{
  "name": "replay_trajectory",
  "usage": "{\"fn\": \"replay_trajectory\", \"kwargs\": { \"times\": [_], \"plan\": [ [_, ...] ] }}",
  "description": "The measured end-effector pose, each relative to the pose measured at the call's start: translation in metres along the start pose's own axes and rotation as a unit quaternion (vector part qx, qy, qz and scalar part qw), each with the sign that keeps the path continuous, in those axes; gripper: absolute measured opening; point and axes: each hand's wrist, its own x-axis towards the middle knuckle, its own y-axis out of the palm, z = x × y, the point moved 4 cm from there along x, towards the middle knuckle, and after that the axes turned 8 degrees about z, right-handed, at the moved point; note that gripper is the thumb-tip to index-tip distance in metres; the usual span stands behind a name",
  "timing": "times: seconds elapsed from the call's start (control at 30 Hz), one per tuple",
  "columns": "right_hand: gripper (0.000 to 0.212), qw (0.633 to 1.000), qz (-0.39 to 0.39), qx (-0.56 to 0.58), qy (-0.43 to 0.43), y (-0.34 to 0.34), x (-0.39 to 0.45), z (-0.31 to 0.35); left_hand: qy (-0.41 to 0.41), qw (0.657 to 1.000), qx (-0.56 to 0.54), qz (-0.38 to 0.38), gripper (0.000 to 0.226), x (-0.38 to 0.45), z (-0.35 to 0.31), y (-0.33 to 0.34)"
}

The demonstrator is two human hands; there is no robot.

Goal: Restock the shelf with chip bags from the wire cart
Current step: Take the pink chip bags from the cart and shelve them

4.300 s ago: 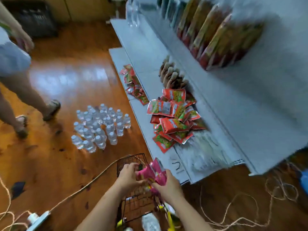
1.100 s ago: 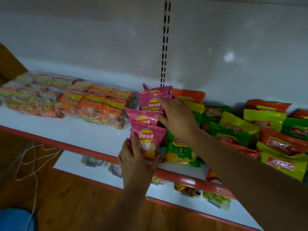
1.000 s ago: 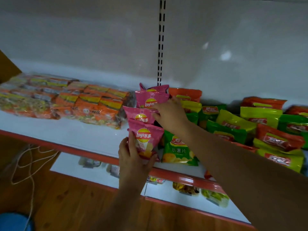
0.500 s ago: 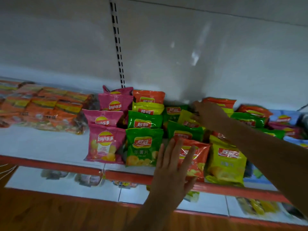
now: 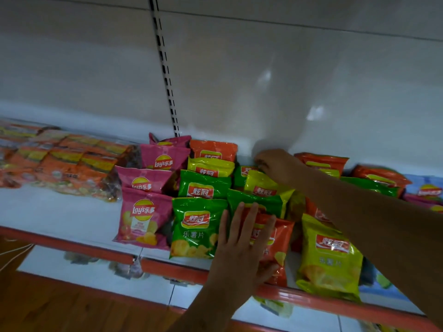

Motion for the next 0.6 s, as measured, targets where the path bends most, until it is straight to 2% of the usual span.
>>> {"fn": "replay_trajectory", "kwargs": {
  "times": [0.13, 0.23, 0.33, 0.4, 0.47, 0.6],
  "plan": [
    [0.037, 0.99, 0.115, -0.078, 0.018, 0.012, 0.019, 0.006, 0.002, 1.0, -0.008, 0.006, 0.09, 0.001, 0.001, 0.001],
    [0.033, 0.983, 0.149, -0.109, 0.011, 0.006, 0.021, 0.007, 0.01, 1.0, -0.013, -0.009, 0.089, 0.001, 0.002, 0.002],
    [0.029, 0.988, 0.082, -0.133, -0.003, -0.016, 0.013, 0.011, 0.016, 1.0, -0.003, -0.017, 0.091, 0.003, 0.002, 0.001],
    [0.032, 0.986, 0.012, -0.168, 0.003, -0.027, 0.006, 0.014, 0.021, 1.0, 0.001, -0.022, 0.092, 0.008, 0.002, 0.0],
    [0.035, 0.983, -0.019, -0.183, 0.015, -0.03, -0.002, 0.014, 0.025, 0.999, 0.005, -0.018, 0.094, 0.017, 0.002, 0.003],
    [0.044, 0.991, -0.077, -0.105, 0.026, -0.041, -0.029, 0.012, 0.027, 0.999, 0.036, -0.014, 0.099, 0.036, 0.01, 0.003]
  ]
}}
